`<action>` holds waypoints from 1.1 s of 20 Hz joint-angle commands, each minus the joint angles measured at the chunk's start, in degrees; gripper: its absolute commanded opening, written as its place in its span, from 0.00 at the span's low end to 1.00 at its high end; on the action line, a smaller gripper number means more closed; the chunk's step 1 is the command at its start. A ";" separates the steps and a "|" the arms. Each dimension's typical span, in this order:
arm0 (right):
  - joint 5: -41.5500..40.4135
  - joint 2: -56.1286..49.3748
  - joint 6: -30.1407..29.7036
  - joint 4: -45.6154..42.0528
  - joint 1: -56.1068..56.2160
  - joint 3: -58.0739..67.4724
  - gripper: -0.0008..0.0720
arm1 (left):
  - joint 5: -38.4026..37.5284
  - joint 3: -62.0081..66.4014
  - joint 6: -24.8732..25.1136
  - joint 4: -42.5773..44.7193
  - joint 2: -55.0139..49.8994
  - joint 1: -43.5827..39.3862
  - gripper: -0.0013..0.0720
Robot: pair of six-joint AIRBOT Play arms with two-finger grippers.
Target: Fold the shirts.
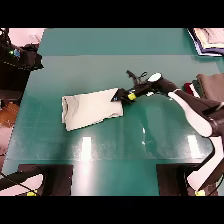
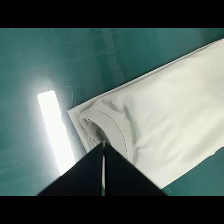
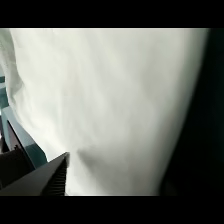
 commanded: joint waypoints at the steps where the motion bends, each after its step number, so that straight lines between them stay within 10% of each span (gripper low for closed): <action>1: -1.14 -4.70 -0.22 4.46 5.14 4.68 0.76 | -0.24 0.00 0.02 -0.26 -0.02 0.04 0.04; 5: -0.61 -6.03 -3.30 4.26 7.87 8.52 0.04 | -0.85 0.00 0.26 -0.31 -0.02 0.04 0.04; 22: -0.44 20.61 4.13 -13.51 -41.00 11.13 0.03 | -1.44 0.00 0.98 -2.54 -0.02 0.04 0.04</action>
